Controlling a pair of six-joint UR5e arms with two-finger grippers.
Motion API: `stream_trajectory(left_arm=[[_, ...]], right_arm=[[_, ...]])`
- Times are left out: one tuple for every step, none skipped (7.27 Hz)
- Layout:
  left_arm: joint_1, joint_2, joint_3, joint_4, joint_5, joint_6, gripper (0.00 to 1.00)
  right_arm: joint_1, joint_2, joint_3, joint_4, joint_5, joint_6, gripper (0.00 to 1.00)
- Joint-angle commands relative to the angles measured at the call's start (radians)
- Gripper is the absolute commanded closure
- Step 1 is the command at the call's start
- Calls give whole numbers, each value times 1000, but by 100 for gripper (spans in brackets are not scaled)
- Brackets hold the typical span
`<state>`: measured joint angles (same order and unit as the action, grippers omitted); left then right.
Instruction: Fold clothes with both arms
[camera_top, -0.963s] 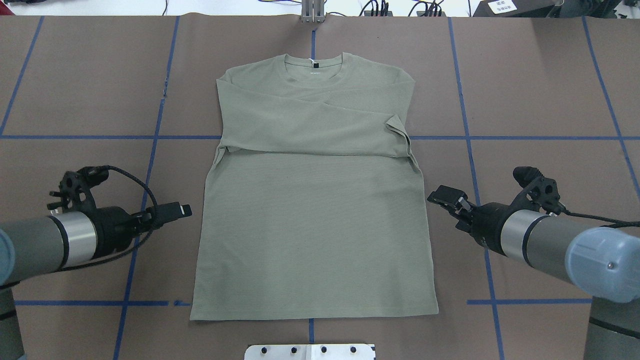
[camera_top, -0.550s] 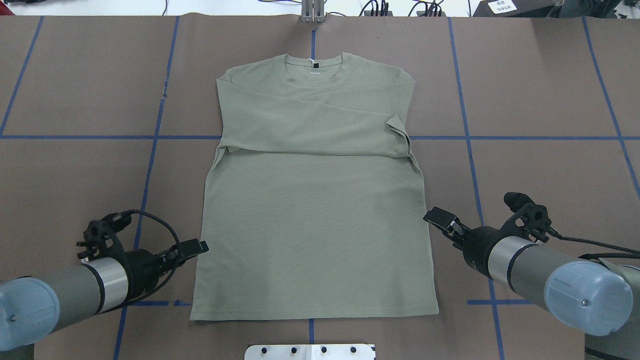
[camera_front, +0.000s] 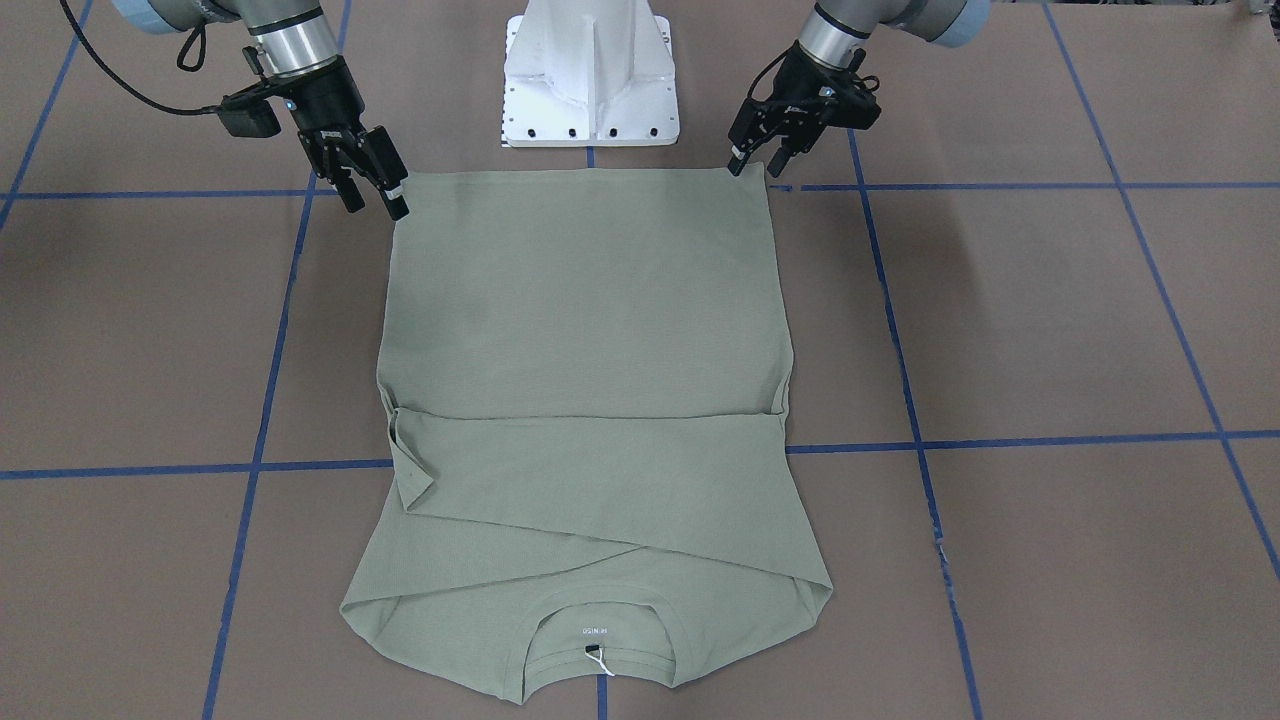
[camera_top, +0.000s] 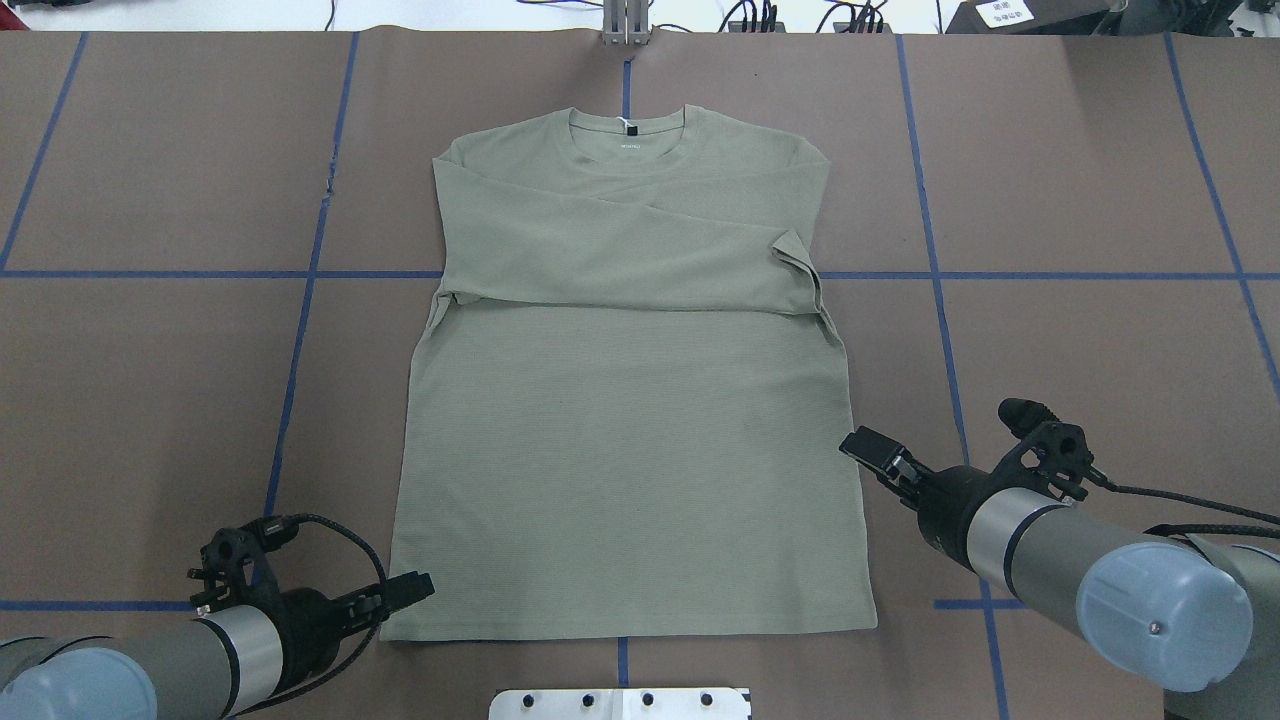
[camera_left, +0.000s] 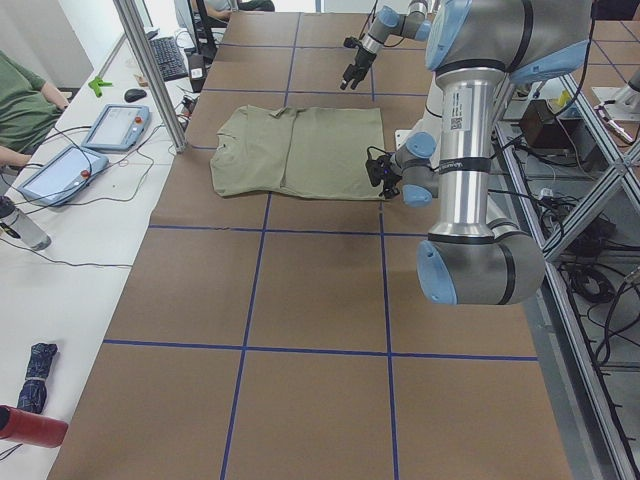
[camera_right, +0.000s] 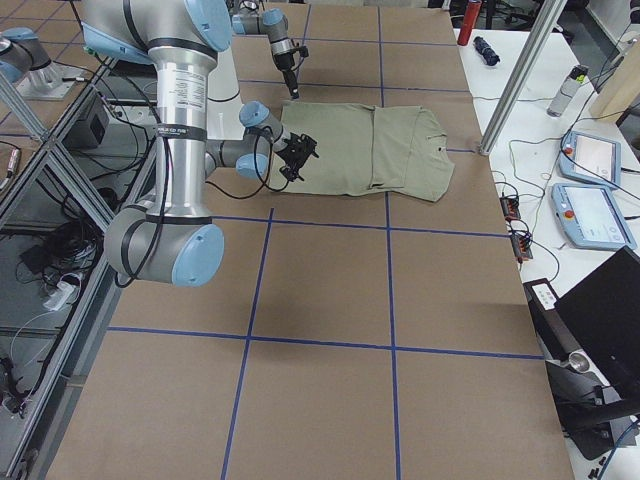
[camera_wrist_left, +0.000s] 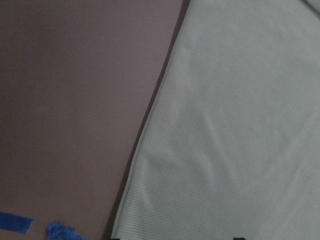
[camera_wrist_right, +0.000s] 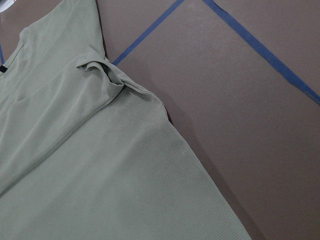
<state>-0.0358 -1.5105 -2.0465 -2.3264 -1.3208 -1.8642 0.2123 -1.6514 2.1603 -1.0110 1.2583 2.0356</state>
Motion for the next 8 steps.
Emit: stream_trajectory(left_arm=[[28, 7, 2, 7, 8, 0, 20], [28, 7, 3, 9, 6, 2, 20], [31, 7, 8, 9, 8, 2, 20], [36, 6, 18, 9, 8, 2, 22], [36, 3, 22, 9, 8, 2, 22], [43, 3, 26, 9, 8, 0, 22], [47, 1, 25, 9, 9, 0, 23], [53, 0, 26, 9, 9, 0, 30]], right_arm=[[-8, 2, -1, 2, -11, 2, 2], [-14, 5, -2, 2, -19, 2, 2], [-22, 5, -2, 2, -29, 2, 1], [-25, 5, -2, 2, -33, 2, 1], [-28, 5, -4, 2, -34, 3, 1], [-31, 5, -4, 2, -34, 3, 1], [-36, 5, -4, 2, -45, 3, 1], [-40, 5, -4, 2, -48, 3, 1]])
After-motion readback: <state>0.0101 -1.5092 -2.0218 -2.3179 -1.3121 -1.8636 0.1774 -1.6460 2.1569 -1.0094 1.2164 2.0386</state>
